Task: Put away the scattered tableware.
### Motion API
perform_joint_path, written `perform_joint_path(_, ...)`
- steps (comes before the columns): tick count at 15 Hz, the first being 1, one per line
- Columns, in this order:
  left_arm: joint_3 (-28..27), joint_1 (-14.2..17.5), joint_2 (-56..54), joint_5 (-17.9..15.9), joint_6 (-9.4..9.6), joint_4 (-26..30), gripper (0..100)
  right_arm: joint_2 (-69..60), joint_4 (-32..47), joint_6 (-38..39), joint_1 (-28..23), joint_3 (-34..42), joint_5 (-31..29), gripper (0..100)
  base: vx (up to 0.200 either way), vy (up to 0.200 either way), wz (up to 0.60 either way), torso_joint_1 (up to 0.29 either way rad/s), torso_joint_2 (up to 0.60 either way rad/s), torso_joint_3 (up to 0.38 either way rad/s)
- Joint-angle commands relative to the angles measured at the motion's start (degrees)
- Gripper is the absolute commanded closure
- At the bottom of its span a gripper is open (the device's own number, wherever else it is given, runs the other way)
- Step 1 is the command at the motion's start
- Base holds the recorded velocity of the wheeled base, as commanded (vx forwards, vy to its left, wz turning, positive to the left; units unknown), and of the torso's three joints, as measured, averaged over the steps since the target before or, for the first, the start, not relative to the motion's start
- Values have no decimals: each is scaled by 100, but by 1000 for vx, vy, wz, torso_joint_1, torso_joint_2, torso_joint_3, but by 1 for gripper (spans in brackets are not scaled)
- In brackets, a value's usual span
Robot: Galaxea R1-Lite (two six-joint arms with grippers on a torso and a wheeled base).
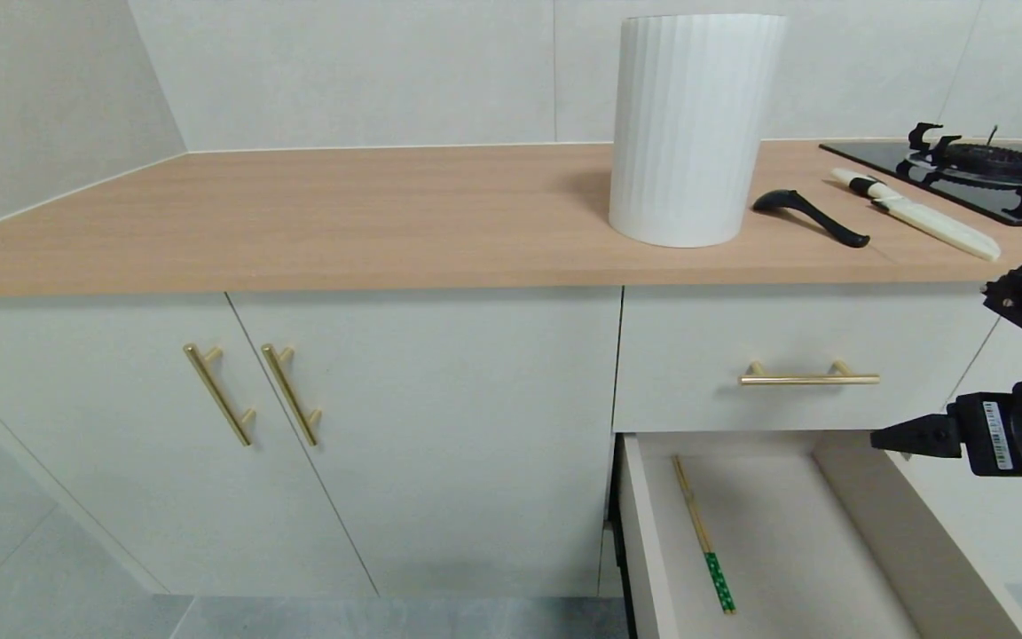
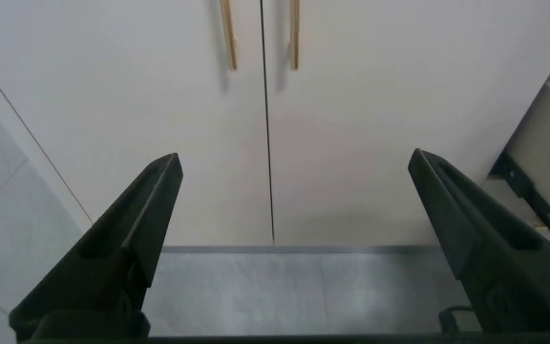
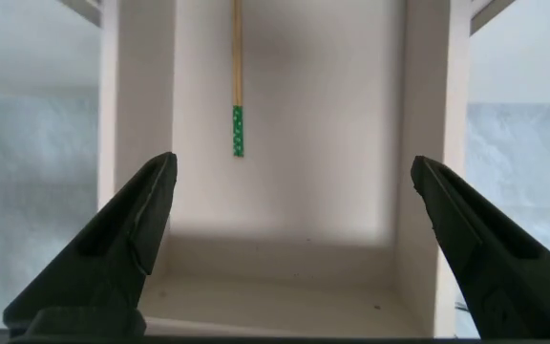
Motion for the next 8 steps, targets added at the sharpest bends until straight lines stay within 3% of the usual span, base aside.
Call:
perform_joint_path(1,7,2,0,1,0,0,0,-32,3,1,3,30,1,0,0,0,0,80,-144,-300)
perform_joint_path(8,7,2,0,1,0,0,0,-6,-6,-42,11,74,-8,0,0,0,0,144,-500,-304)
